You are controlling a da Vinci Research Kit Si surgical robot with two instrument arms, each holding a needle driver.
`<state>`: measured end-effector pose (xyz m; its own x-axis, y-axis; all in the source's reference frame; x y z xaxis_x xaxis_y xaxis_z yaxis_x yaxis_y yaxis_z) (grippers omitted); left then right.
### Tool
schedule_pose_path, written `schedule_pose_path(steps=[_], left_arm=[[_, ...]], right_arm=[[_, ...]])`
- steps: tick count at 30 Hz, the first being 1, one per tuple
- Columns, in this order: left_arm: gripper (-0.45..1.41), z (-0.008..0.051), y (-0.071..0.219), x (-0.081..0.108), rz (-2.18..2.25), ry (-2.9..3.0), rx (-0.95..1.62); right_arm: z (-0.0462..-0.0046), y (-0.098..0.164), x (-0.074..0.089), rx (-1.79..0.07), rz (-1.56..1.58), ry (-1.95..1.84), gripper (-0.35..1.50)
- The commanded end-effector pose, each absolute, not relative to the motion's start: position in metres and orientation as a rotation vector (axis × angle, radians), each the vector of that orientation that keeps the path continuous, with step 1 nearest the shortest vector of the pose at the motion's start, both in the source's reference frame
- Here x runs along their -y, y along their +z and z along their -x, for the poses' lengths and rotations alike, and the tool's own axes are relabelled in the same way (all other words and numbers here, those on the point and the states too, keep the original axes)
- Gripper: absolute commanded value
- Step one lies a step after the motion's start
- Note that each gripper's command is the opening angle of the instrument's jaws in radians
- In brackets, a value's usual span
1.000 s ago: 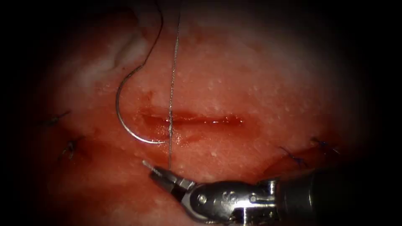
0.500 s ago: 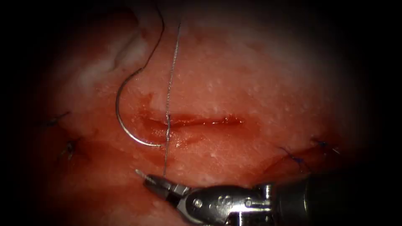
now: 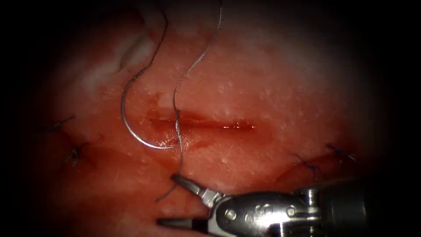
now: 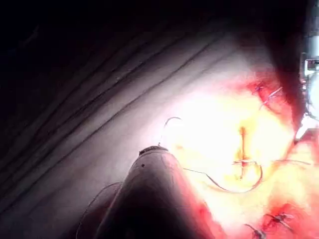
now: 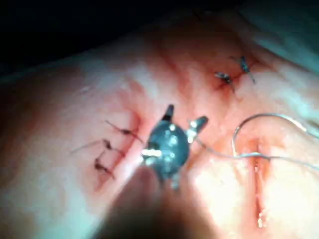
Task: Wound Closure
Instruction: Loop the long suture end once around the right gripper.
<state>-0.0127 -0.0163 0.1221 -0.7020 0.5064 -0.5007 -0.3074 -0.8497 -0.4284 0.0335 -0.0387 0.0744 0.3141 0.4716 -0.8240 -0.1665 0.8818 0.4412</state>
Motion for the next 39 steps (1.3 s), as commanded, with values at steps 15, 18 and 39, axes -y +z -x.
schedule_pose_path(steps=[15,18,39], left_arm=[[-0.45,0.0124,0.116,0.029,0.903,2.544,0.467],[-0.45,0.0125,0.115,0.031,0.911,2.550,0.473],[-0.45,0.0161,0.120,0.036,0.945,2.579,0.500]], right_arm=[[-0.0338,0.080,0.029,-1.206,-0.260,0.494,0.05],[-0.0345,0.082,0.027,-1.207,-0.231,0.503,-0.35],[-0.0380,0.085,0.019,-1.529,-0.365,0.485,-0.35]])
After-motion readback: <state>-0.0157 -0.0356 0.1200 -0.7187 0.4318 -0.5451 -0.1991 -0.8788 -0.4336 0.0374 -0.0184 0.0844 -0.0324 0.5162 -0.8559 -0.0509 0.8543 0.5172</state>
